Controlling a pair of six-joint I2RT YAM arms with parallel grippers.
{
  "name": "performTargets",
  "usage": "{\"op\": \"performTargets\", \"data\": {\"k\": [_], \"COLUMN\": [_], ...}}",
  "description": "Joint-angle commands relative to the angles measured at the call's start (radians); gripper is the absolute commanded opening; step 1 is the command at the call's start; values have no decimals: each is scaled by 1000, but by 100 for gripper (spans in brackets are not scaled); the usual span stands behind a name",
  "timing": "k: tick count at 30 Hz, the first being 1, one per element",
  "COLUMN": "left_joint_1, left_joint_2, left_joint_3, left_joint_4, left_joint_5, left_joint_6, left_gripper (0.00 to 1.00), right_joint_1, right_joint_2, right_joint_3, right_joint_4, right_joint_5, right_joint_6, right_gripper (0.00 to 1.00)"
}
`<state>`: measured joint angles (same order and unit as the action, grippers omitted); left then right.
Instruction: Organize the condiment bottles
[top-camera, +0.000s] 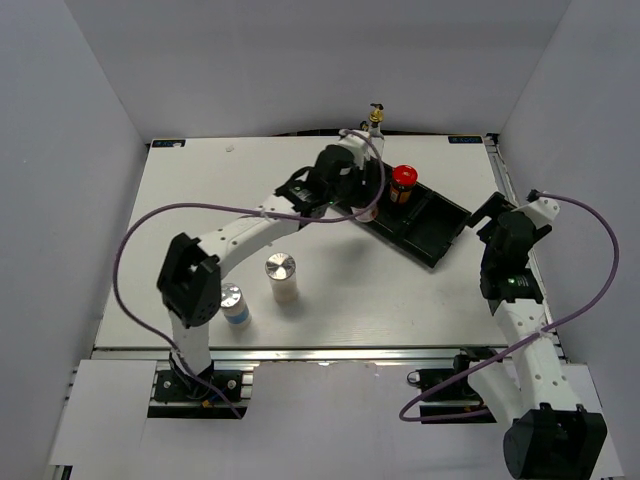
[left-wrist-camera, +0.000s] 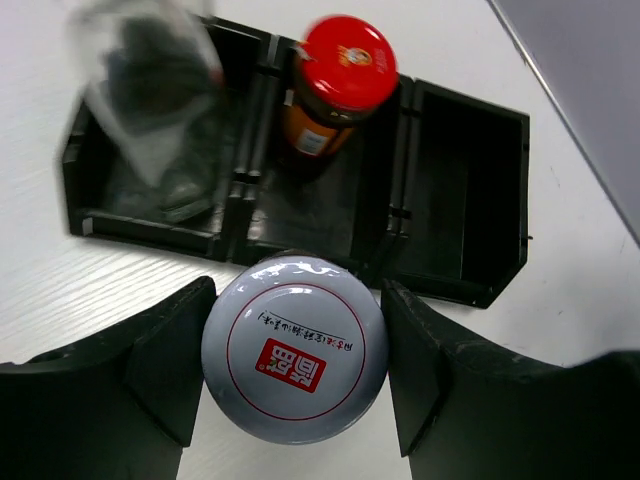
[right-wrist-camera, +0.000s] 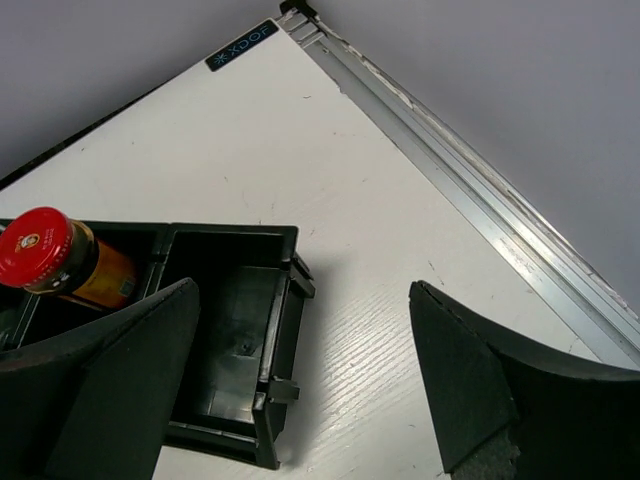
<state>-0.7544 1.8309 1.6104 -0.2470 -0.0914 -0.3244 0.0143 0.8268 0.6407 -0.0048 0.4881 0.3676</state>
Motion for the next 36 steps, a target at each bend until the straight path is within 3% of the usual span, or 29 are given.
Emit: {"op": "performTargets", "data": {"k": [1,5,11,20,25,30,33,36], "left_joint_1": [-32,-60,-69,-72,-74,-74,-72,-74], "left_joint_2": [45,155,280,383,475,516,522,528], "left_joint_3": [167,287,402,441,531,546,528,529], "left_joint_4": [48,22,29,146,109,95,75,43], "left_joint_5": [39,78,4,-65,-87,-146,-175,-180], "left_joint_6": [31,41,47,67,76,77,73,68], "left_gripper": [0,0,0,0,1,32,62,76], "right_joint_1": [-40,-54,-59,-62,-63,-65,-65,-65], "right_joint_2": [-38,-72,-78,-75,-63,-55,-49,-63], "right_joint_3": [-9,-29,-41,-64,-65,-72,-53,-29], "right_joint_4": [15,34,43,80,83,92,42,6], "right_joint_5": [-17,-20,-19,-26,-36,-82,-91,-147], "right_joint_6": [31,28,17,5,1,-2,-7,-7], "right_gripper": [89,89,89,89,90,89,89,89]}}
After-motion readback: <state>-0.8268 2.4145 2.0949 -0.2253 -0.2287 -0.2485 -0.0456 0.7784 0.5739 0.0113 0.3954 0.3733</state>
